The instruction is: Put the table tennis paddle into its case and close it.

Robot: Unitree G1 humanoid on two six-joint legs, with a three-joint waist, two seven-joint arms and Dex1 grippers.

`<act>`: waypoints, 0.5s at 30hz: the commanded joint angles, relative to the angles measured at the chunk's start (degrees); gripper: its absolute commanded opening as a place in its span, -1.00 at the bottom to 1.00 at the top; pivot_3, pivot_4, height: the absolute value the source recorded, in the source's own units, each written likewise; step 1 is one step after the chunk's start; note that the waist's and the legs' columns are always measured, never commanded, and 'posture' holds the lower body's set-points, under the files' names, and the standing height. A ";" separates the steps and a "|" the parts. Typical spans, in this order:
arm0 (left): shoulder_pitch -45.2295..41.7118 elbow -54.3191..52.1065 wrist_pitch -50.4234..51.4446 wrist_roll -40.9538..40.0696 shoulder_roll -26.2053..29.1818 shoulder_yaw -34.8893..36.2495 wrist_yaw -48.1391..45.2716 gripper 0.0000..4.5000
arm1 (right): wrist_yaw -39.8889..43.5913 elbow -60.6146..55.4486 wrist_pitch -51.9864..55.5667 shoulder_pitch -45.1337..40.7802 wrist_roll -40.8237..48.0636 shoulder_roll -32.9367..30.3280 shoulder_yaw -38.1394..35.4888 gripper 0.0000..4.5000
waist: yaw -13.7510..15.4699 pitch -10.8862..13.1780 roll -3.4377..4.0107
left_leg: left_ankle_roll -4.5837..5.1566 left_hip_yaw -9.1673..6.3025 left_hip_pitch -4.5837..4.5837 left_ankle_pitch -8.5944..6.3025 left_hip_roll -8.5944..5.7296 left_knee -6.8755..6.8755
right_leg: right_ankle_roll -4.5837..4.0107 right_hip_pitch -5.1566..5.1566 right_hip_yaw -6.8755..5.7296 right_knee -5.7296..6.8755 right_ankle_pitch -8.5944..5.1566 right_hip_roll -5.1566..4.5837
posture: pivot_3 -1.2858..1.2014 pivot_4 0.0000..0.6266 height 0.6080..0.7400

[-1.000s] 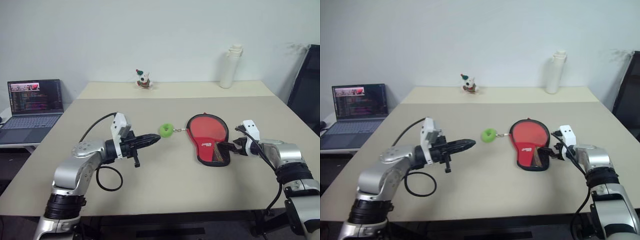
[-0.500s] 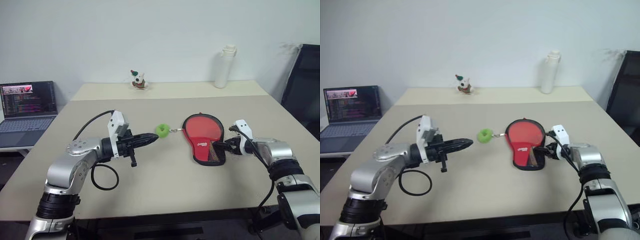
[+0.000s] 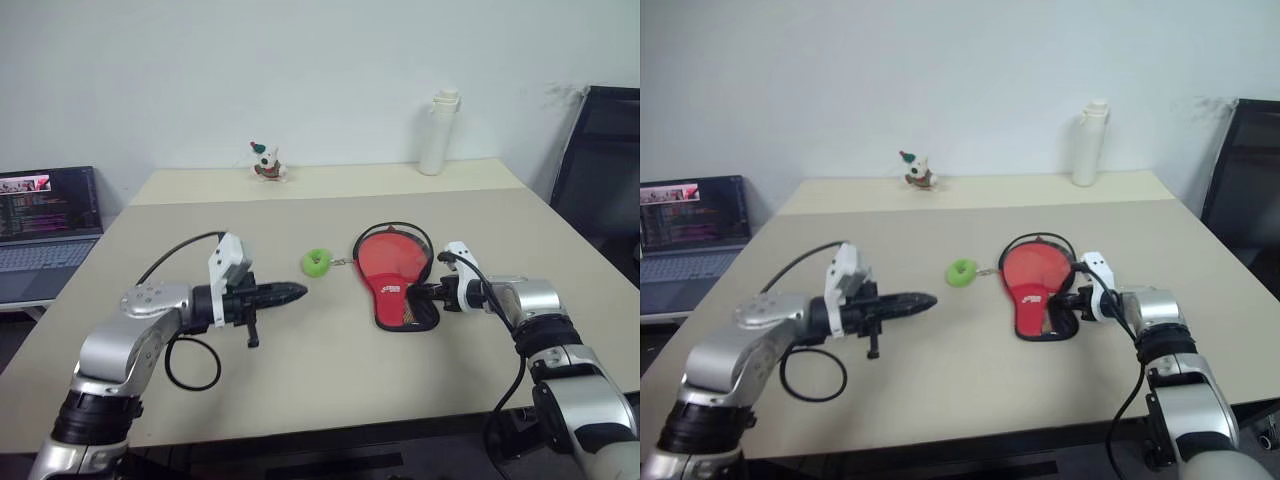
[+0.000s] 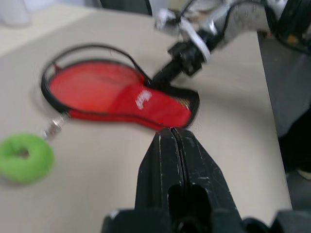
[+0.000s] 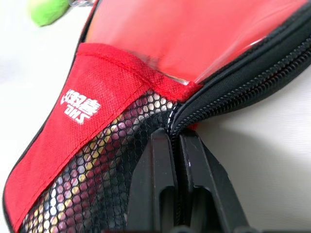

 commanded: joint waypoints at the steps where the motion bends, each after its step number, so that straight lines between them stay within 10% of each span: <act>1: 2.33 -3.39 -0.40 -1.24 2.92 1.27 -2.67 -1.00 | 3.70 -12.24 7.53 2.87 5.01 1.98 2.46 -0.99 | 0.01 0.01 0.01 | 0.00 -0.06 -0.09 0.00 0.03 -0.01 | -0.01 -0.06 -0.01 0.00 0.00 0.00 | 0.03 -0.52 1.00; 15: 10.93 -8.66 -0.69 -3.81 6.21 2.45 -5.32 -1.00 | -7.28 -47.67 29.87 20.14 15.06 5.80 0.41 -0.99 | 1.02 0.02 0.03 | -0.01 -0.29 -0.34 0.00 0.01 0.05 | -0.05 -0.11 -0.17 -0.05 -0.07 -0.25 | 0.03 -0.52 1.00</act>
